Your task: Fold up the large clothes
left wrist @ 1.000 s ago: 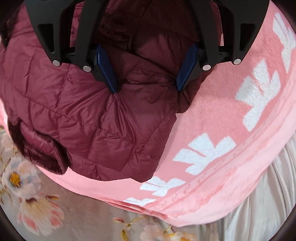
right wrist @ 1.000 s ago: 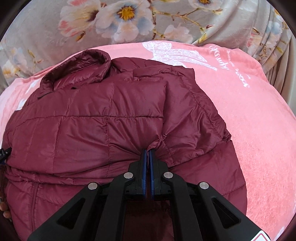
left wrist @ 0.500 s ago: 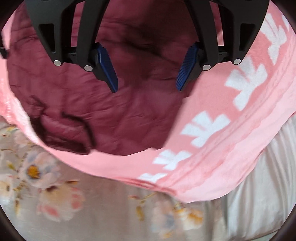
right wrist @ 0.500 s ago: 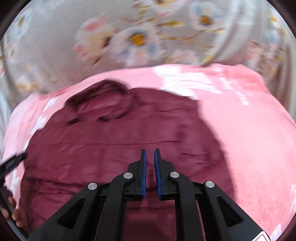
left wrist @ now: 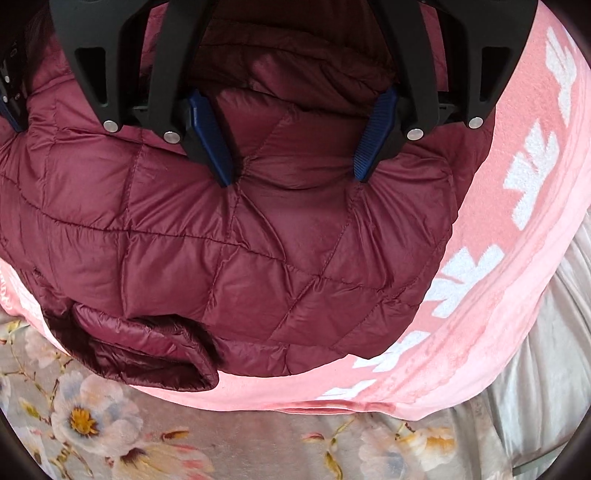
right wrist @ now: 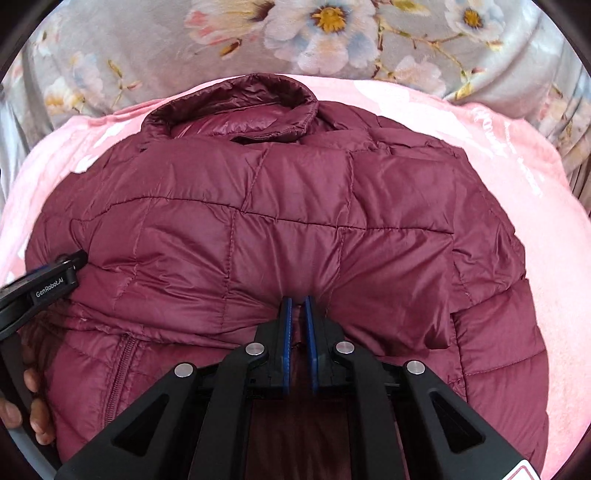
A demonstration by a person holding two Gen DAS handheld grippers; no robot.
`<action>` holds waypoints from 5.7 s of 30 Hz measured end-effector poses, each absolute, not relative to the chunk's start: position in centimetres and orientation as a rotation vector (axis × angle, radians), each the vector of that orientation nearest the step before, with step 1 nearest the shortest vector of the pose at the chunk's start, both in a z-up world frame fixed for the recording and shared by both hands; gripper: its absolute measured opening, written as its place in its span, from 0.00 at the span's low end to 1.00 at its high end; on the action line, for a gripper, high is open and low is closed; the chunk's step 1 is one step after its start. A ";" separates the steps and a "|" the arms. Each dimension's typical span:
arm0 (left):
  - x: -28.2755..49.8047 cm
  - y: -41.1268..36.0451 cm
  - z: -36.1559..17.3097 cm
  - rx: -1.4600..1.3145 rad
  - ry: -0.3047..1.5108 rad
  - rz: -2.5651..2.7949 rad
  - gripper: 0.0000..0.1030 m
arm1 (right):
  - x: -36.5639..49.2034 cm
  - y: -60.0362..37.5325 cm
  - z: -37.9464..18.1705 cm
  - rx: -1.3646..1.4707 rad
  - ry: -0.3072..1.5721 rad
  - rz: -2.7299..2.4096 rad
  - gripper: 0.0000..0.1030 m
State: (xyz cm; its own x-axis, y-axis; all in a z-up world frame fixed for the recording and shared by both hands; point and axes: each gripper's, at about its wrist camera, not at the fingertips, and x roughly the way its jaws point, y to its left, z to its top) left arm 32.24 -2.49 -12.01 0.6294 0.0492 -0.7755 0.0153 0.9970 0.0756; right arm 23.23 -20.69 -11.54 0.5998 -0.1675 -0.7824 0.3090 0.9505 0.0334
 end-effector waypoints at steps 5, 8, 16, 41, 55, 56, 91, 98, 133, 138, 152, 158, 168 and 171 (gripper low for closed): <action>32.1 -2.4 -12.0 0.076 0.891 0.014 0.64 | 23.2 -21.4 -11.2 0.202 0.888 -0.259 0.09; 32.4 -1.5 -10.1 0.015 0.921 -0.029 0.63 | 22.6 -23.0 -9.2 0.289 0.863 -0.245 0.18; 39.0 -3.1 -4.5 -0.256 0.919 -0.180 0.70 | 29.0 -27.9 -5.1 0.488 0.754 -0.191 0.31; 42.8 -4.7 -6.5 -0.365 0.938 -0.304 0.30 | 33.2 -27.5 -9.2 0.329 0.807 -0.197 0.08; 43.3 -8.7 -12.4 -0.106 0.997 -0.257 0.10 | 33.2 -27.0 -10.5 0.314 0.838 -0.202 0.07; 43.2 -8.9 -12.4 -0.088 0.989 -0.254 0.10 | 33.3 -27.0 -10.6 0.312 0.843 -0.202 0.08; 49.2 -8.9 -12.0 -0.045 0.980 -0.149 0.30 | 37.5 -30.2 -11.8 0.430 0.777 -0.206 0.06; 48.5 -9.3 -12.1 -0.022 0.906 -0.145 0.31 | 40.4 -29.3 -14.6 0.364 0.879 -0.247 0.05; 48.6 -9.6 -12.5 0.002 0.876 -0.138 0.34 | 40.5 -27.8 -15.3 0.217 0.898 -0.299 0.05; 48.1 -9.0 -12.0 -0.030 0.876 -0.147 0.36 | 38.4 -28.4 -14.1 0.286 0.858 -0.296 0.07; 21.8 8.0 -3.7 -0.126 0.845 -0.182 0.66 | 3.9 -26.4 -4.2 0.316 0.692 -0.210 0.53; 13.7 16.3 -5.0 -0.173 0.877 -0.060 0.67 | -7.3 -28.3 -5.6 0.327 0.641 -0.326 0.59; 6.3 23.2 -5.8 -0.285 0.888 0.038 0.70 | -17.6 -29.0 -4.2 0.235 0.592 -0.240 0.66; 7.6 22.6 -7.0 -0.297 0.910 0.022 0.77 | -15.8 -30.4 -5.3 0.253 0.634 -0.291 0.71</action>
